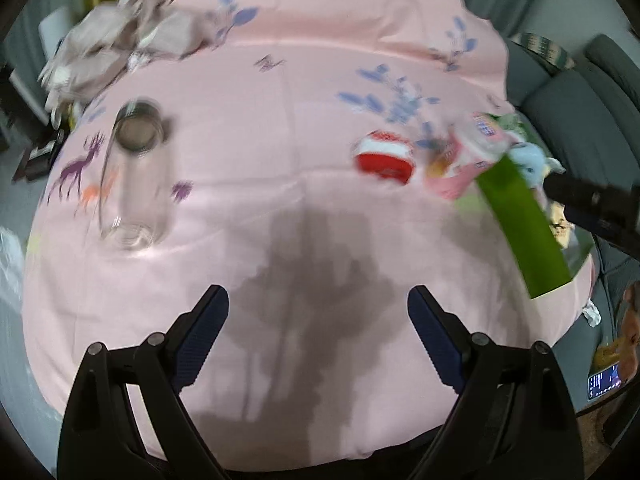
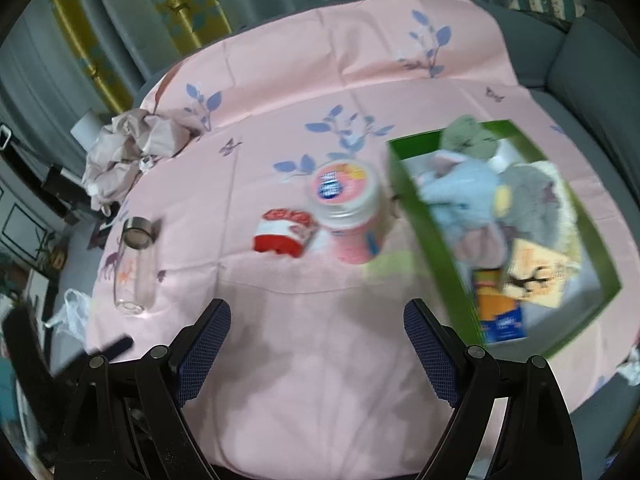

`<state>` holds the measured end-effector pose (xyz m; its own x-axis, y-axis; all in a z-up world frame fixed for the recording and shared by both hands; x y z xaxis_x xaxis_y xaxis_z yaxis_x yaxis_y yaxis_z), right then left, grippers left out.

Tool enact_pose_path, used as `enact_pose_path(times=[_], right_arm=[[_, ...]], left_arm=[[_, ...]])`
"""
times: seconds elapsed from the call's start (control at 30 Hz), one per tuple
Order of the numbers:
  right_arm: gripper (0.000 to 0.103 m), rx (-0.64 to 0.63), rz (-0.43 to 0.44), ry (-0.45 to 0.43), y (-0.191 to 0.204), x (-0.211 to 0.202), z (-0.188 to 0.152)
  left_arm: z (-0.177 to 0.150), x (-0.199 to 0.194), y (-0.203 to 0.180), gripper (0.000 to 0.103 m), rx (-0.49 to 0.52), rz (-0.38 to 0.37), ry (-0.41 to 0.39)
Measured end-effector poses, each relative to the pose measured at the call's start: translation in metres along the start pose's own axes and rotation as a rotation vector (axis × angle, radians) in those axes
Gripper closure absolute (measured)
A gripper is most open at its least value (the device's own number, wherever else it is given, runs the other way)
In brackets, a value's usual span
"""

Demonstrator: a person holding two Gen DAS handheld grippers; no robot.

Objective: Organize soft objects
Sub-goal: 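Move both tools back over the red-and-white sock, then grasp the red-and-white sock with the right gripper and lift it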

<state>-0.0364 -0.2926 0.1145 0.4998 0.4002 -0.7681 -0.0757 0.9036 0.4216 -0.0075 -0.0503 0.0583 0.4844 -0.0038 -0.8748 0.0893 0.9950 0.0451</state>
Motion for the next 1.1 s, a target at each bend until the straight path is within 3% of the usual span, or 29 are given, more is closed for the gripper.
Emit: enact_pose_path(times=[0.27, 0.67, 1.1], right_arm=[[0.014, 0.086, -0.014, 0.053, 0.023, 0.06, 0.001], [0.014, 0.022, -0.154, 0.126, 0.05, 0.153, 0.02], [0.014, 0.022, -0.28, 0.128, 0.03, 0.188, 0.04]], left_arm=[[-0.024, 0.027, 0.032, 0.012, -0.067, 0.018, 0.073], [-0.036, 0.043, 0.061, 0.012, -0.112, 0.016, 0.114], [-0.037, 0.05, 0.065, 0.012, -0.123, 0.001, 0.129]])
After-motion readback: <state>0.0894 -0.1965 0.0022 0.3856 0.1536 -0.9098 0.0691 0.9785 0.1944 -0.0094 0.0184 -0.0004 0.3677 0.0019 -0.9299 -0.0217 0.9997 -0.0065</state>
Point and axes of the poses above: each gripper's, at about its wrist camera, not at the fingertips, and x roughly the way its jaws point, y to its left, z to its top, the point moved 4 cm from there along x, roughly the way its jaws point, and after that the axes turned 14 degrees about z, right-handed, at the moved point
